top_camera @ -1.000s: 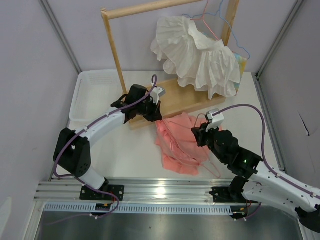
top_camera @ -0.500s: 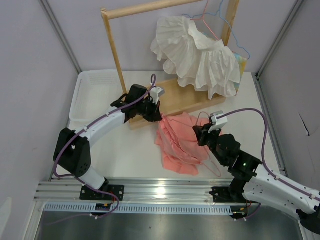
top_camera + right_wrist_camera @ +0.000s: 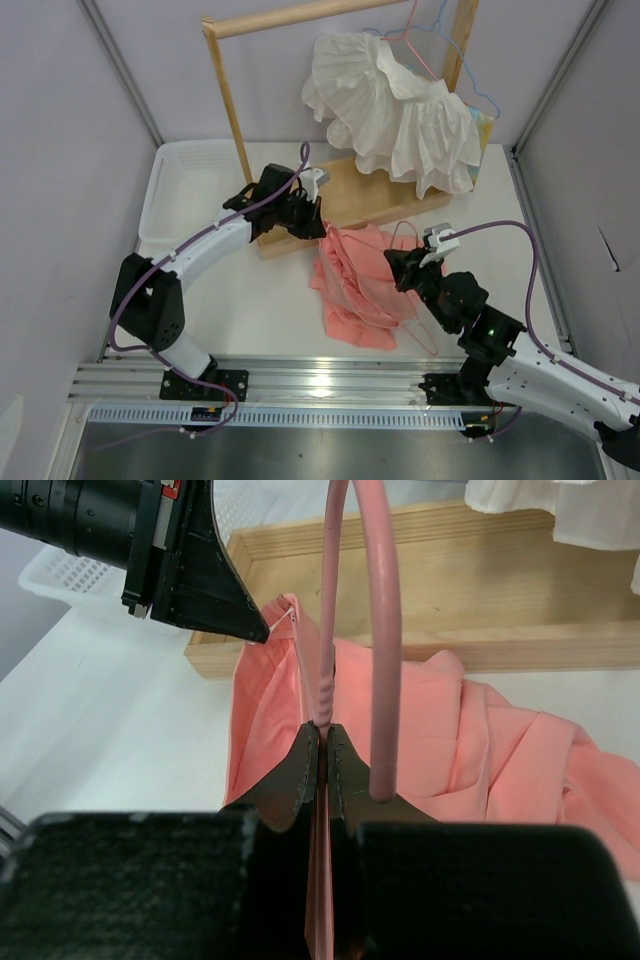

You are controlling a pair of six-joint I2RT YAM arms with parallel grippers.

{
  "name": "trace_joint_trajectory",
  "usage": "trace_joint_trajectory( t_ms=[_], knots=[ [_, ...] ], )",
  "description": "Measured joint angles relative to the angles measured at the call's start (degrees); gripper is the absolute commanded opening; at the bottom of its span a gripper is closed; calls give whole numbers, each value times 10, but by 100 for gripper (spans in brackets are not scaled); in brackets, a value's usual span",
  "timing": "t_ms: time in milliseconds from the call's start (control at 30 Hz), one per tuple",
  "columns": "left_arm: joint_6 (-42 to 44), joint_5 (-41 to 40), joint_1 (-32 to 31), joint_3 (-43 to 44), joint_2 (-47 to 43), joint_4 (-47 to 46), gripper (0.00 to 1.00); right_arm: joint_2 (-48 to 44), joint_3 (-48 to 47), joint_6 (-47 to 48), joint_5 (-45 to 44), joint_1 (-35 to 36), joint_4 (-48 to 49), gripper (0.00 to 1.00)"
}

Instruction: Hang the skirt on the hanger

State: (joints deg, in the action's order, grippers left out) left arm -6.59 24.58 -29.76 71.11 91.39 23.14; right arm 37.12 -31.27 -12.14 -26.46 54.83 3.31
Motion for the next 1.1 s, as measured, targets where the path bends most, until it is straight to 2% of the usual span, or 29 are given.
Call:
trace_joint_trajectory(
  t_ms=[567, 1100],
  knots=[
    [-37, -8, 1, 56, 9, 21, 0, 0, 5, 7, 25, 0, 45, 0],
    [-49, -43, 6, 149, 39, 109, 0, 11, 6, 29, 52, 0, 93, 0]
  ],
)
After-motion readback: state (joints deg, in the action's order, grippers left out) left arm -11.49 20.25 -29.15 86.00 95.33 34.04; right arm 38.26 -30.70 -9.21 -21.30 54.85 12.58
